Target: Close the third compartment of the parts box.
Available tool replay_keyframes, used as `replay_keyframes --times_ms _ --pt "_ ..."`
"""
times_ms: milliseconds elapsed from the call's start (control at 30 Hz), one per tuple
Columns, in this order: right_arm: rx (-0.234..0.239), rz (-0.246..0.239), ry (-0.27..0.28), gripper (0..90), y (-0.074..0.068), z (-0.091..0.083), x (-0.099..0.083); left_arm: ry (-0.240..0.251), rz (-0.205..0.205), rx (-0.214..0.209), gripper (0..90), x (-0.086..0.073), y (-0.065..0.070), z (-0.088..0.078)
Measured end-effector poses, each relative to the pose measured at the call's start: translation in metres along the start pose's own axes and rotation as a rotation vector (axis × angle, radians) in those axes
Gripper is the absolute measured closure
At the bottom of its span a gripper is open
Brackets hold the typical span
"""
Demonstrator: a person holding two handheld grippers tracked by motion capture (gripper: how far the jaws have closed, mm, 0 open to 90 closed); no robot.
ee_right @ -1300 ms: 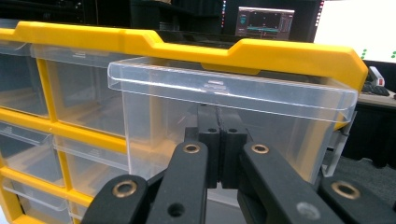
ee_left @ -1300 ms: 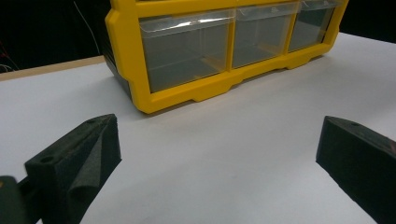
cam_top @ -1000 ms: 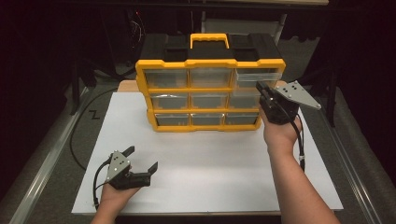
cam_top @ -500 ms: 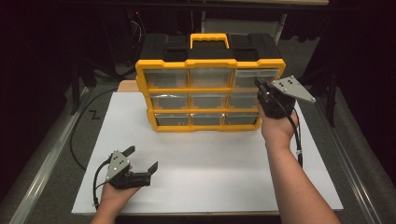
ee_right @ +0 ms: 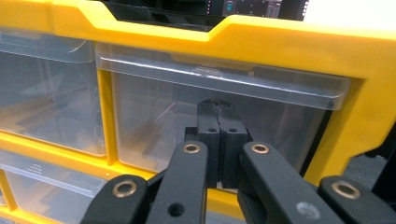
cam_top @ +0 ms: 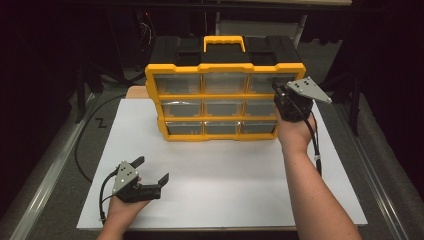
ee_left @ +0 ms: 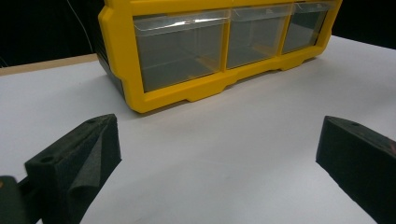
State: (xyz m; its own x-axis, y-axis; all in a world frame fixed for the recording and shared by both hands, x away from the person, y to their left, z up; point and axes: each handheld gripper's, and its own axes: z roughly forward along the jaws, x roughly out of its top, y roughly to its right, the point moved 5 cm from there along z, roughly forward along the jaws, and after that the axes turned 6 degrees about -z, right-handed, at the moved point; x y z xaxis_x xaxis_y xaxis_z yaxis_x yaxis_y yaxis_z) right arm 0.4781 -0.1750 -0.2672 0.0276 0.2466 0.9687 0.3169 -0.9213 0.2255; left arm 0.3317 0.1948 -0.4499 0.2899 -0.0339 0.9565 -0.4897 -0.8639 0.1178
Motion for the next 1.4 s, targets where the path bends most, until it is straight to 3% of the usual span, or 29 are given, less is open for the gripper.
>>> replay_keyframes --times_ms 333,800,1133,1400 --pt "0.008 -0.002 -0.011 90.0 -0.001 -0.007 -0.001 0.000 -0.002 0.000 0.7 0.000 0.000 0.000" --pt "0.074 0.021 0.010 90.0 -0.002 -0.050 -0.013 0.003 -0.022 0.001 0.8 0.000 0.000 0.001" --pt "0.114 0.026 -0.018 90.0 -0.005 -0.061 -0.044 0.008 -0.029 0.008 0.8 0.000 -0.002 0.002" --pt "0.150 0.018 -0.080 90.0 -0.010 -0.064 -0.086 -0.003 -0.021 0.008 0.8 -0.001 -0.002 0.004"
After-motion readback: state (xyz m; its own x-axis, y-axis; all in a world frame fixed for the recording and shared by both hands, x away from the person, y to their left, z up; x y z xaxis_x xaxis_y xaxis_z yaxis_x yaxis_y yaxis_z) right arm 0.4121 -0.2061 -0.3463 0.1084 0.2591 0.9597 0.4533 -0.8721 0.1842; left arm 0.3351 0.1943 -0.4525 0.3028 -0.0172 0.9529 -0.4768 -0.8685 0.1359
